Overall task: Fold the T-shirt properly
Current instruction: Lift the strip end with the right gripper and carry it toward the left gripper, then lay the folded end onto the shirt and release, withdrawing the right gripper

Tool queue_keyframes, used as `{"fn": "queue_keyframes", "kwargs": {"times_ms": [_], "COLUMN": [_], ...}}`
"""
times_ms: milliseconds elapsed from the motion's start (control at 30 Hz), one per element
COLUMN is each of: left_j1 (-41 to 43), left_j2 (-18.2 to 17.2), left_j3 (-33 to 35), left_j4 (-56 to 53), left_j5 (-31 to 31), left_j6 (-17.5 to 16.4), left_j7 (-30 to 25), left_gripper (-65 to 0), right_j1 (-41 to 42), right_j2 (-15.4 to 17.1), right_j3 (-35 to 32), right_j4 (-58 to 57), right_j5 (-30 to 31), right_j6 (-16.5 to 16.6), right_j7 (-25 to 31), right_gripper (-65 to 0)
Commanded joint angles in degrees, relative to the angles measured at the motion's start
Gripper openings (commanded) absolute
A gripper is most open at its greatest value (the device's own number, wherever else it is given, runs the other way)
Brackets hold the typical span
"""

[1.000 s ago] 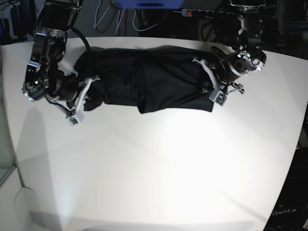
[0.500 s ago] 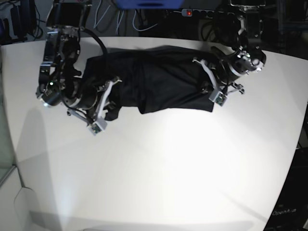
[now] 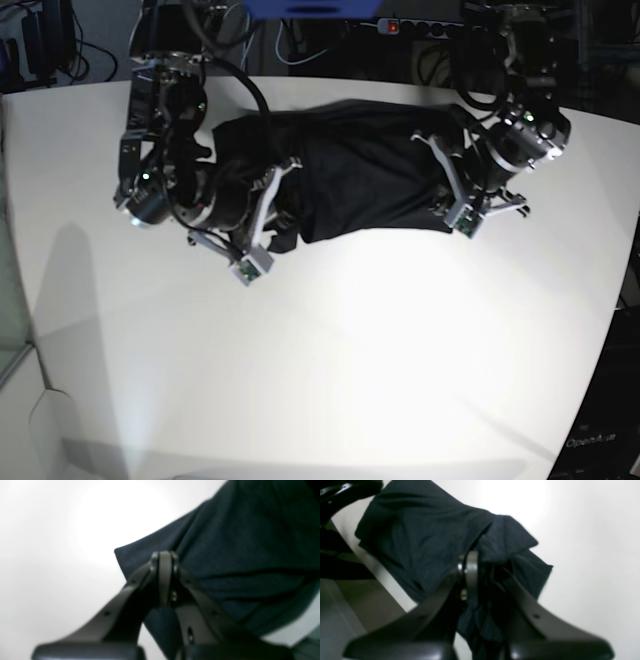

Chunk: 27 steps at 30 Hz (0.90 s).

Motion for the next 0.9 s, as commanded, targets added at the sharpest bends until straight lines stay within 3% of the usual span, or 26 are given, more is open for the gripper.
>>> {"fn": "queue_keyframes", "kwargs": {"times_ms": [0,267,700,867], "left_j1": [-0.56,-0.56,-3.37,-3.37], "left_j2": [-0.44,-0.62,-0.18,-0.18], "left_j3": [-1.79,-9.44,-2.67,-0.91], "left_j4": [0.95,-8.01,-13.29,-13.20], "left_j5": [0.11,0.37,0.11,-0.07], "left_j6": [0.48,0.48,0.48,0.48], "left_j7": [0.15,0.24,0.07,0.07], "left_gripper": [-65.0,-65.0,-65.0,-65.0], "right_j1": [0.92,0.92,0.84,1.19], "right_j2": [-0.31,-1.27,-3.28,-3.28], "right_j3": [-0.14,-0.05,-3.30,-3.30], "right_j4": [1.00,1.00,5.04,4.69], "right_j5": [0.98,1.15,1.33,10.21], "right_j6": [-0.57,-0.57,-0.31,-0.57], "right_j7": [1.25,1.25,0.72,1.42], "right_gripper": [-63.1,-63.2,-63.2,-63.1]}}
